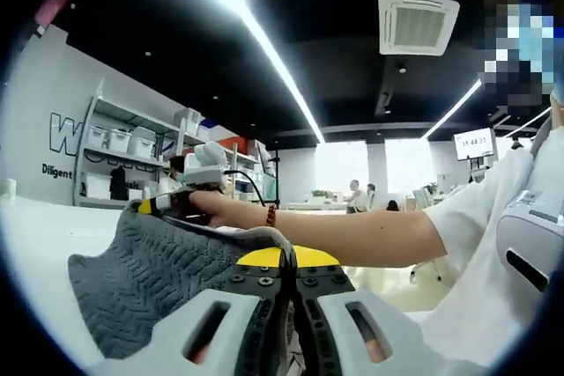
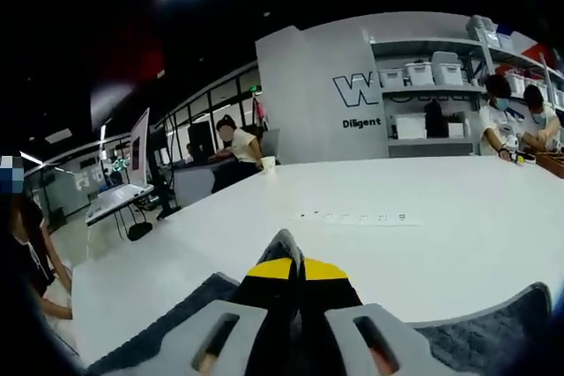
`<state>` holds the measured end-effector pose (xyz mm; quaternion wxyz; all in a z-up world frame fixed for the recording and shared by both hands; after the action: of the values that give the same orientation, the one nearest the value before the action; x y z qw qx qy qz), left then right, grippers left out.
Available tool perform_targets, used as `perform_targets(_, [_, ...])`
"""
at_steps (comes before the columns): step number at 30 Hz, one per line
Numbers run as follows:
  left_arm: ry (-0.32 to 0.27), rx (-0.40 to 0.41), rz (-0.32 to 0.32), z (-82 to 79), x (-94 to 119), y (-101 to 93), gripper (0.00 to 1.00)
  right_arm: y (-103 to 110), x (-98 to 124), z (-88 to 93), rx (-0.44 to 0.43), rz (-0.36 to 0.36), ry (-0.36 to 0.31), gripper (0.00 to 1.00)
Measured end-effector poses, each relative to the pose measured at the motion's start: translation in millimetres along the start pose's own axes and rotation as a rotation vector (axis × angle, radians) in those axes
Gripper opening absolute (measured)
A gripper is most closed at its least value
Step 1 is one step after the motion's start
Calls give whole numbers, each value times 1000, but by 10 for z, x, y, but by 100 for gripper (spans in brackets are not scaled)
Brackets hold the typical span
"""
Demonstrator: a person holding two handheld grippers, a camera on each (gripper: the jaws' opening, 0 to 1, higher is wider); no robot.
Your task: Open the folded towel by lifting each exposed corner and separating the folded layers until the towel lies flat within the target outline without major curled edges
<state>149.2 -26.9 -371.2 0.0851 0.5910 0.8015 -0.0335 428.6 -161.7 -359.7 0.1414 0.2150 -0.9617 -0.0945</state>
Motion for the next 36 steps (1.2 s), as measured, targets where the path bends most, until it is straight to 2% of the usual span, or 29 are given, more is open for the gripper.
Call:
perform_targets(4, [-16,-2,-14,-60,89,40,0,79,-4,-58,9,-7,-13,0])
perform_targets(16, [-30,-14,-29,-161,184,104,0,241,11,-72,23,-23,-12,0])
perform_targets(25, [-32,-44,-42,-231,239,79,0,374,28,-126,48,-44,-21,0])
perform_targets(26, [-29,-66,-51,-257,261,71,0,396,42,-141,47,-48,-23,0])
perform_targets(36, [-42,-66,-59,-312,350,75,0,495,73,-192,45,-66,-37,0])
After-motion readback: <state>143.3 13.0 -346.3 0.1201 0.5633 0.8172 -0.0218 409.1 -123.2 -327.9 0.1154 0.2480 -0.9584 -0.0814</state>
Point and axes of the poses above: the point that each gripper's makers call its tool centre point, and the gripper's own axes: x roughly backward along the fingers, y roughly to its left, z roughly out of its underside, the point moved 5 cm from there along x, roughly backward along the fingers, and after that the axes turned 4 degrees about -x, right-handed, at the moved point
